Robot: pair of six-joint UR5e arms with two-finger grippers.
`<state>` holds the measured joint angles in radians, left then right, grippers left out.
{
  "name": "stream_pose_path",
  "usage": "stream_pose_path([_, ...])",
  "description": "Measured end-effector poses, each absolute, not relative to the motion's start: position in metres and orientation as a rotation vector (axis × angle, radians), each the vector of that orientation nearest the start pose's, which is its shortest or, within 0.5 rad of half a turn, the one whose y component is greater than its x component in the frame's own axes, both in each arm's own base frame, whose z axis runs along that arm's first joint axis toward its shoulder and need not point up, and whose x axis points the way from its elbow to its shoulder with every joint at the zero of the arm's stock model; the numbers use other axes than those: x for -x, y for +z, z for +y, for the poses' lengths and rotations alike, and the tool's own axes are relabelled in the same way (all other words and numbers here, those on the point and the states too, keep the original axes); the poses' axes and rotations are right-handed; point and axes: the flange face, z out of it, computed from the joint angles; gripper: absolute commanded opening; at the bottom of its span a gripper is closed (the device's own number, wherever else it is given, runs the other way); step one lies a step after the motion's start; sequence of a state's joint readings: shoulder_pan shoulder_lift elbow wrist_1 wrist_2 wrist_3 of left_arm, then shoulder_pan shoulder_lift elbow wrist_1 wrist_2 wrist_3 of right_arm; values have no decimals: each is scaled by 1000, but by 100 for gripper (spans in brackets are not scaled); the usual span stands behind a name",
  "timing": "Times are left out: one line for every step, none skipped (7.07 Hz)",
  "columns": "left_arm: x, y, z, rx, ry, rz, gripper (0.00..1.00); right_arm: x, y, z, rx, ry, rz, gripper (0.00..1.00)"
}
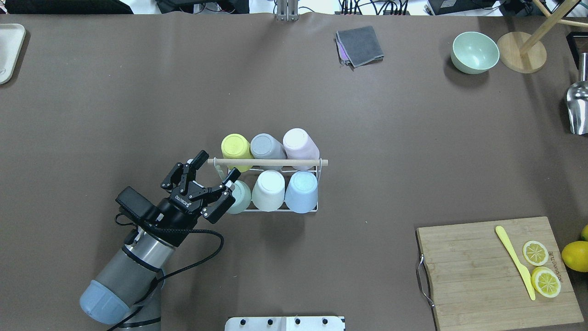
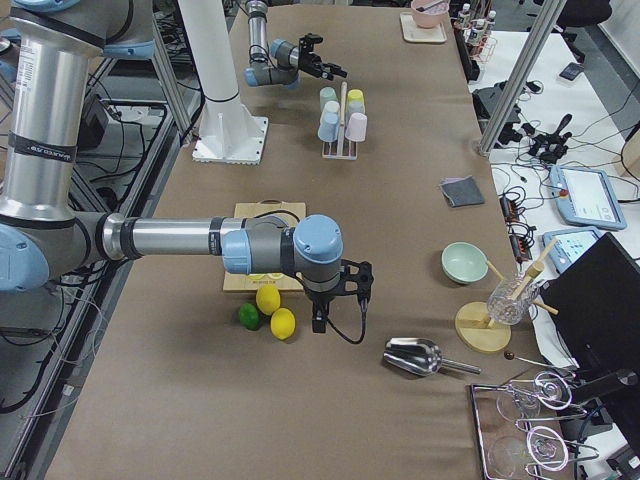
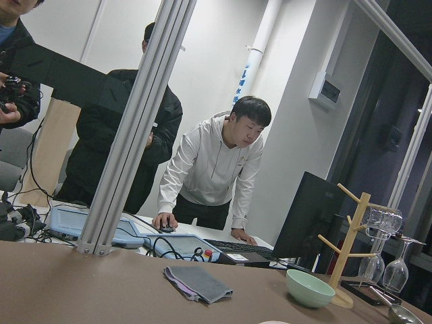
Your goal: Place cup on cup holder
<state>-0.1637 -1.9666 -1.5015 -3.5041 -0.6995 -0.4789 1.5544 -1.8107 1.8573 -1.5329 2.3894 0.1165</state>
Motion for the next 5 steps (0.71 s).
stream_pose_path([-468, 313, -308, -1532, -421, 1312, 98, -54, 616, -397, -26, 61, -819, 99])
stream_pose_path([-453, 316, -334, -1569, -442, 1265, 98, -55, 616, -399, -27, 62, -812, 99])
stream_pose_path([-436, 323, -365, -1608, -452, 1199, 98, -55, 616, -402, -29, 61, -806, 99])
stream_pose_path([-416, 332, -403, -1640, -427, 1127, 98, -55, 617, -403, -27, 61, -803, 99])
stream_pose_path([-389, 341, -445, -1644, -378, 1056, 98, -55, 618, -402, -24, 63, -801, 99])
